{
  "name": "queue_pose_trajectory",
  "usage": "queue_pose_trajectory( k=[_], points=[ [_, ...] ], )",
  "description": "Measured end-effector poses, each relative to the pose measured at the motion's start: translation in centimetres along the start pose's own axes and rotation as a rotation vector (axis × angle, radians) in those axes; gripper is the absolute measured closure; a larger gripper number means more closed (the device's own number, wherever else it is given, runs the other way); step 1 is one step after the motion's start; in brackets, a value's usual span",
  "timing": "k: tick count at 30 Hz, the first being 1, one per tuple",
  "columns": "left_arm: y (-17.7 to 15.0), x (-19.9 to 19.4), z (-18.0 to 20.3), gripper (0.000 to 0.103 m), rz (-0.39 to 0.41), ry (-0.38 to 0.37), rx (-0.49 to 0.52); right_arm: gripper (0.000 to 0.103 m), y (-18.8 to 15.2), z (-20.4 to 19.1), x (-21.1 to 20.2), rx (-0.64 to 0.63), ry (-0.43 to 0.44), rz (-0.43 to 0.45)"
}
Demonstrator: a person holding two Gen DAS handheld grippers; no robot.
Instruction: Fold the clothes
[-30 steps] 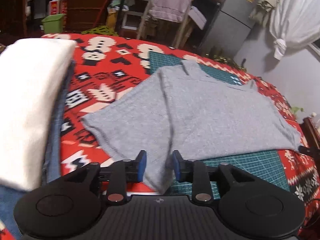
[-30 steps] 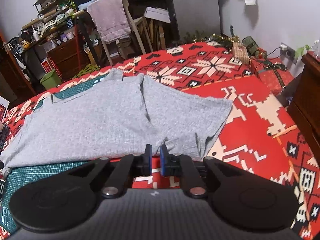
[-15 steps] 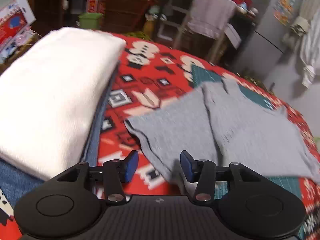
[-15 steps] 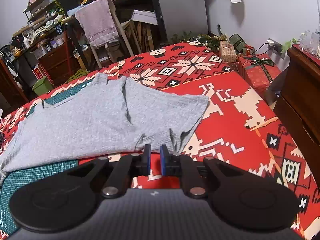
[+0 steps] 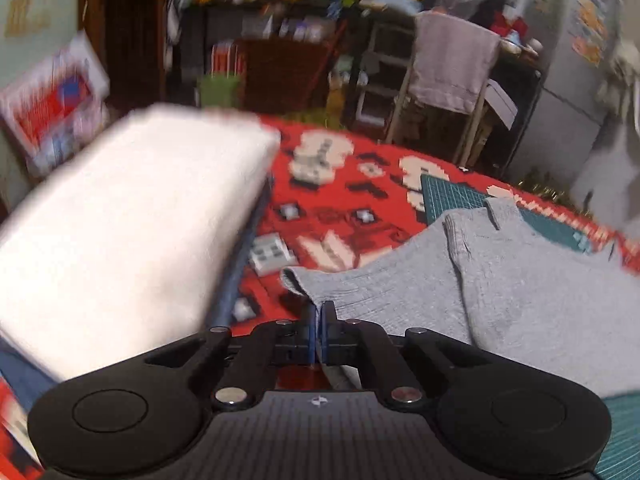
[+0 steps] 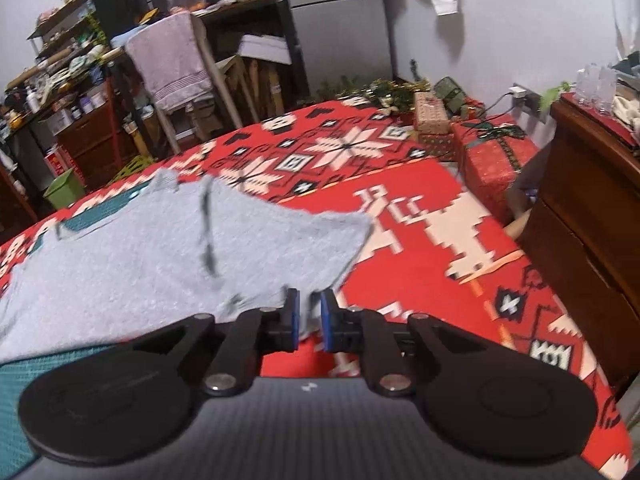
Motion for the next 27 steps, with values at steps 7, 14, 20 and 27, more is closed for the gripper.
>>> queue_pose_trajectory(
  k=[7,14,20,27],
  points=[
    [0.0,0.9,-0.6,0.100,-0.036,-0.002,0.005,0.070,2.2,1.9,2.1,0.021,-0.049,0.042],
    [0.3,0.7,-0.8,0.100,-0.034,-0.007,0.003,0.070,4.5,2.3,5.7,0.010,-0.052,0.043],
    [0.4,0.7,-0.9,0.100,-0.038,0.005,0.014,0.103,5.2,1.6,6.3,-0.038,-0.119,0.051],
    [0.2,1.3,-0.5,0.100,-0.054,0.032,0.054,0.102,5.4,2.4,7.2,-0.043,-0.159,0.055]
  ],
)
Point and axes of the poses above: each gripper's, at about its wrist camera, not at the fingertips, and x roughly the way its jaws point, z to its right, y to its top, the point moved 2 cm from there along x, roughly the way its jaws point, and after that the axes turned 10 degrees about -z, right-handed, at the moved point
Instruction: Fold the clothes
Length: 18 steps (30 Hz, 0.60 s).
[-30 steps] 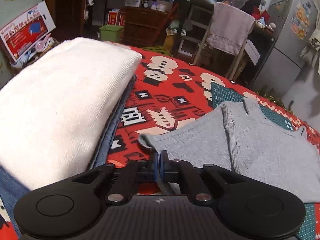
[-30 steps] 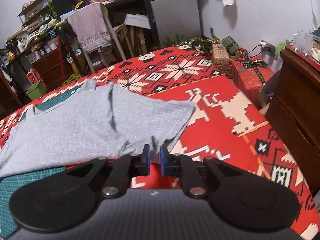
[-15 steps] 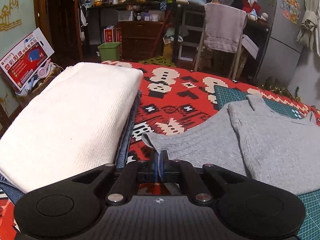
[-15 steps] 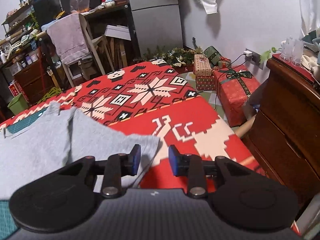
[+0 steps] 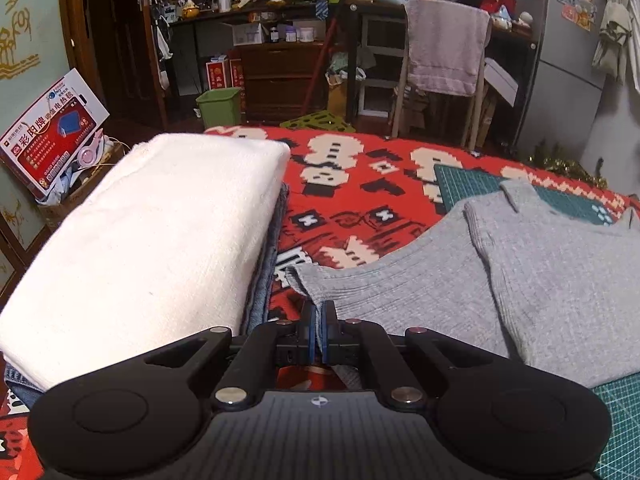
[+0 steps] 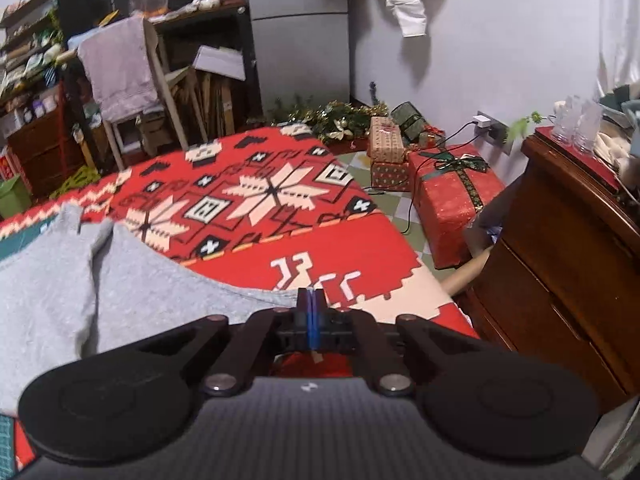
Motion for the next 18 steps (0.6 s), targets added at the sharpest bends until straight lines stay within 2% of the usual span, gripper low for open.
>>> queue_pose_trajectory(
  k=[2,3,4,5,6,9,13,15,18],
  points=[
    [-0.1,0.3,0.3,0.099,-0.010,0.006,0.010,0.100,-0.1,-0.1,0.0,-0.020,-0.014,0.004],
    [-0.2,0.3,0.4,0.094,-0.013,0.009,0.011,0.096,-0.2,0.0,-0.2,-0.017,-0.016,0.002],
    [-0.2,0.4,0.4,0.093,-0.016,0.012,0.012,0.084,-0.1,0.2,-0.4,-0.001,-0.016,-0.002],
    [-0.2,0.5,0.5,0.093,-0.019,0.016,0.013,0.079,-0.2,0.4,-0.7,0.014,-0.016,-0.001],
    [-0.3,0.6,0.5,0.092,-0.021,0.019,0.013,0.079,-0.3,0.5,-1.2,0.025,-0.015,0.008],
    [-0.4,0.0,0.6,0.079,-0.015,0.004,0.019,0.079,-0.7,0.6,-3.5,0.042,0.010,0.045],
    [-0.7,-1.4,1.0,0.065,0.008,-0.013,0.033,0.079,-2.0,-1.3,-5.7,0.020,0.178,0.030],
    [-0.7,-2.1,1.1,0.062,0.018,-0.025,0.033,0.079,-2.6,-2.2,-6.1,0.003,0.219,0.006],
    [-1.0,-3.3,0.8,0.062,0.024,-0.062,0.022,0.079,-3.6,-3.1,-6.2,-0.024,0.230,-0.014]
  ],
)
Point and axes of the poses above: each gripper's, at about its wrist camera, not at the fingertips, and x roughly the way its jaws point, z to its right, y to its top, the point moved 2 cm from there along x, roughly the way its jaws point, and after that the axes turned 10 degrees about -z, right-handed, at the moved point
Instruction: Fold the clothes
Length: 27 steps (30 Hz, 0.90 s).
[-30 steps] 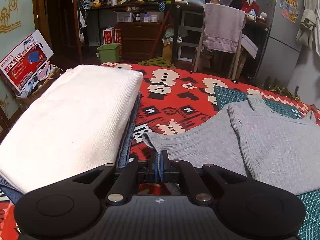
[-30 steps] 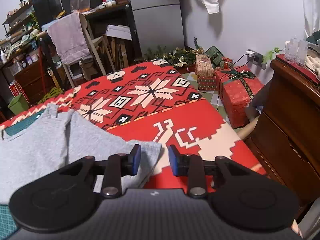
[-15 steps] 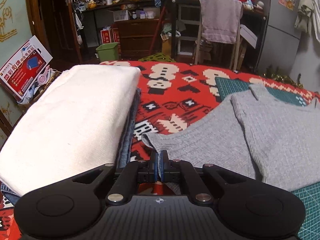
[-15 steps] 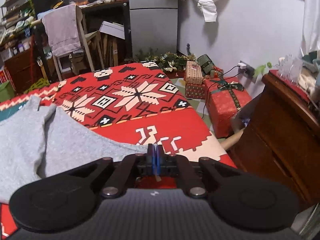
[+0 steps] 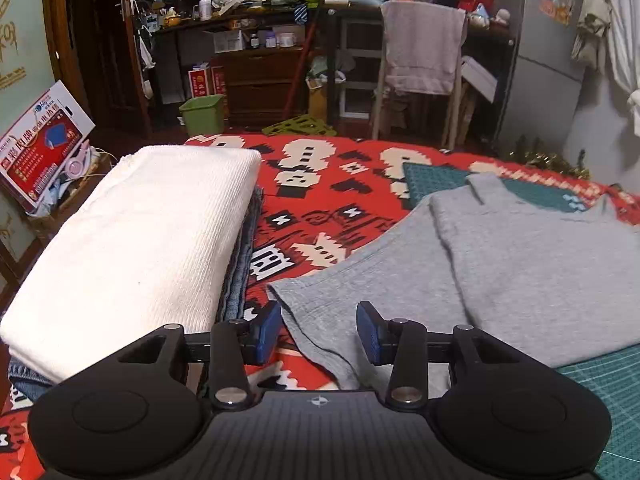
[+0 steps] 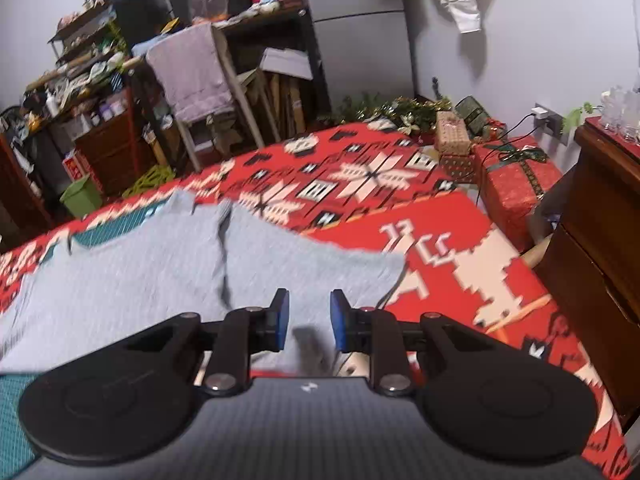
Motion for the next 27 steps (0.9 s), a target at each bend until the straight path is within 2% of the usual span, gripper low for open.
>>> queue_pose_trajectory(
  k=[3,5,8,15,19,20,22,23,24,25,27],
  points=[
    [-0.4,-1.3,-0.3,0.062,-0.002,-0.064,-0.005,0.079,-0.5,-0.8,-0.3,-0.047,0.029,-0.003],
    [-1.0,-2.0,-0.2,0.063,-0.013,-0.137,0.005,0.079,-0.6,-1.6,-0.4,-0.109,0.049,-0.011],
    [-1.8,-2.4,0.7,0.063,-0.033,-0.232,0.059,0.079,-0.4,-2.9,-0.1,-0.198,0.059,-0.032],
    [-2.2,-1.0,3.7,0.063,-0.049,-0.335,0.165,0.078,0.2,-3.8,1.4,-0.269,0.089,-0.070],
    [-2.1,0.5,5.2,0.064,-0.072,-0.303,0.228,0.078,0.5,-3.9,2.4,-0.287,0.100,-0.085],
    [-2.1,0.7,5.3,0.065,-0.072,-0.307,0.229,0.078,0.5,-4.0,2.5,-0.294,0.113,-0.089],
    [-2.0,0.9,5.4,0.083,-0.074,-0.317,0.229,0.078,0.4,-4.3,2.8,-0.312,0.136,-0.100],
    [-2.0,1.0,5.3,0.087,-0.073,-0.316,0.229,0.080,0.3,-4.4,3.0,-0.321,0.133,-0.109],
    [-1.9,1.0,5.2,0.095,-0.071,-0.316,0.229,0.085,0.3,-4.6,3.3,-0.326,0.120,-0.120],
    [-1.9,1.1,5.1,0.097,-0.069,-0.316,0.229,0.102,0.3,-4.6,3.4,-0.321,0.118,-0.128],
    [-1.7,1.0,4.7,0.098,-0.065,-0.321,0.233,0.102,0.3,-4.3,3.2,-0.294,0.134,-0.138]
  ],
)
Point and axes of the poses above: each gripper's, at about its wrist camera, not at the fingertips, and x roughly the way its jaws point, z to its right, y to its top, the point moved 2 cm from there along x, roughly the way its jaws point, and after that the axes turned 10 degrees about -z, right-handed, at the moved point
